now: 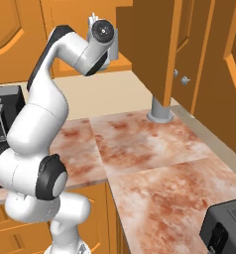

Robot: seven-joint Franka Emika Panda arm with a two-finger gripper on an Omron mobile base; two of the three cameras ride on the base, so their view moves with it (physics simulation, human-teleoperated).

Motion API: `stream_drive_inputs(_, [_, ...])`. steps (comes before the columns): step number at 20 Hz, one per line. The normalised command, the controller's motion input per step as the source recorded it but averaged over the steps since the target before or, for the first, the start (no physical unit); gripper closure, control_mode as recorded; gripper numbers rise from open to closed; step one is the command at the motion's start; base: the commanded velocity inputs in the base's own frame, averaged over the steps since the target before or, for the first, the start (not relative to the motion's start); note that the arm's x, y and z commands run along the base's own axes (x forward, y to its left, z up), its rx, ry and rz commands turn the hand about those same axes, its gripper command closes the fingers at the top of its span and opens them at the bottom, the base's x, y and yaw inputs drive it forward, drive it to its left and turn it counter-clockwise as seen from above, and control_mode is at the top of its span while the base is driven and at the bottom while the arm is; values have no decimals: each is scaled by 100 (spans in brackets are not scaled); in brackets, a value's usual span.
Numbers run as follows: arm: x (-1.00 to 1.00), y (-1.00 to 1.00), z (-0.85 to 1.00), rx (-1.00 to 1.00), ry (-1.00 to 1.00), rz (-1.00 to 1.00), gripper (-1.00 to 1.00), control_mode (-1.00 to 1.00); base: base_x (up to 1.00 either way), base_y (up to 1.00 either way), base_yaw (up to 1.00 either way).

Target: There is a bowl on the dining counter. Grab a lemon wedge from the fridge and place it in the bowl. Then get the liquor bottle and glass cup from the cabinet and place them next to the bowl.

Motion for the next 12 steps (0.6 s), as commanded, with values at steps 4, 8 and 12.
stream_drive_inputs(4, [33, 0, 10, 0, -1, 0, -100, -100, 0, 0, 0])
stream_drive_inputs(8, [33, 0, 15, 0, -1, 0, -100, -100, 0, 0, 0])
stream_drive_inputs(12, [31, 0, 11, 0, 0, 0, -100, -100, 0, 0, 0])
